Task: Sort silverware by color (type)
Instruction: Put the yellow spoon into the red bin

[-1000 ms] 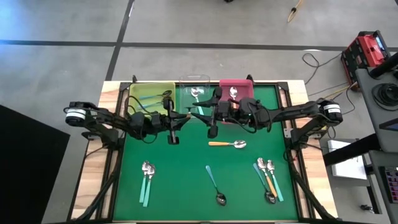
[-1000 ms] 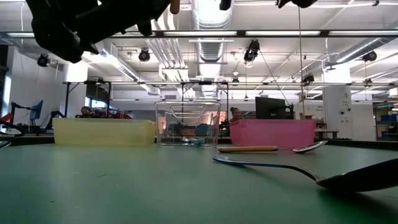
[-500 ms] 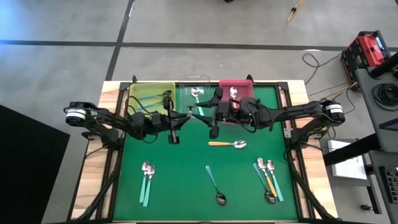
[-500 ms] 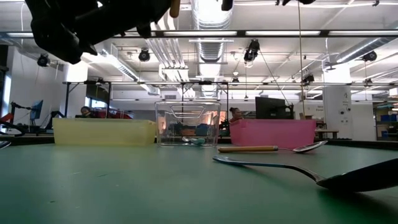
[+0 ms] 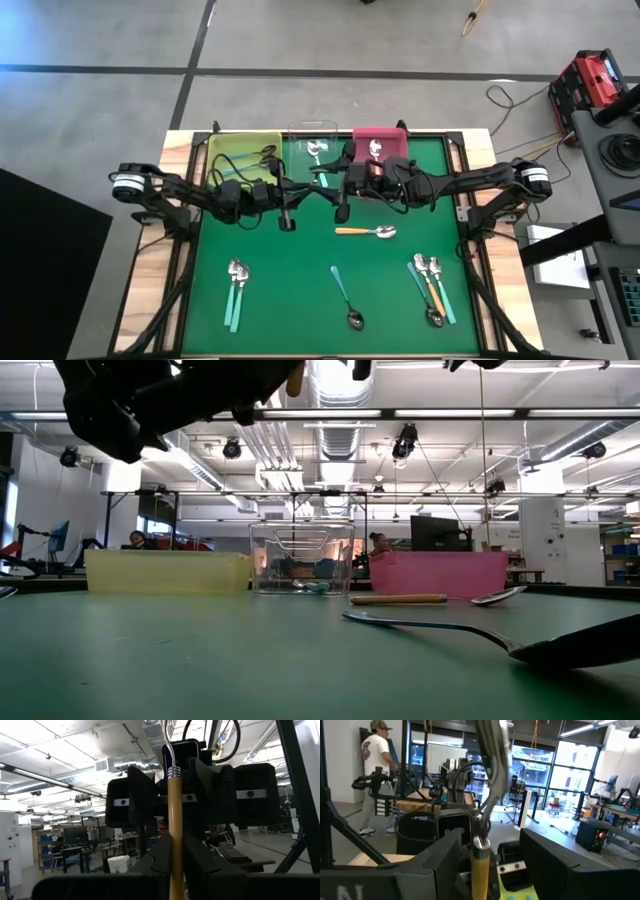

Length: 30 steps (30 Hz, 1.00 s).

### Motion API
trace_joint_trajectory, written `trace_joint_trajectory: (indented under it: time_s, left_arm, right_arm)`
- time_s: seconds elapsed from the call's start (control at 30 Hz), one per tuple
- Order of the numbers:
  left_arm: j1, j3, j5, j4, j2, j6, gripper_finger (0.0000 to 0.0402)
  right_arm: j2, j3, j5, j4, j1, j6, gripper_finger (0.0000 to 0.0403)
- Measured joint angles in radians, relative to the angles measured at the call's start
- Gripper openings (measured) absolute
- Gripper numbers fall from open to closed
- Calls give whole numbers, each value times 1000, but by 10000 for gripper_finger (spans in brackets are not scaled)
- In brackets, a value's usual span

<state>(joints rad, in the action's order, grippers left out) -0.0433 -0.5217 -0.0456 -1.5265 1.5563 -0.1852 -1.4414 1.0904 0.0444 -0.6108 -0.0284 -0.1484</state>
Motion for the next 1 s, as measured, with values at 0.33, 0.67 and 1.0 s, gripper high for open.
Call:
trace_joint_trajectory:
  time_s: [0.33, 0.67, 1.0]
  left_arm:
    - [0, -1, -1, -8, 5, -7, 13]
    - [0, 0, -33, 0, 5, 33, 70]
    - [-14, 8, -43, 81, -15, 63, 213]
  right_arm:
    - [-4, 0, 7, 0, 0, -35, 113]
    - [3, 0, 9, 27, -5, -25, 28]
    - [15, 238, 24, 617, -94, 100, 28]
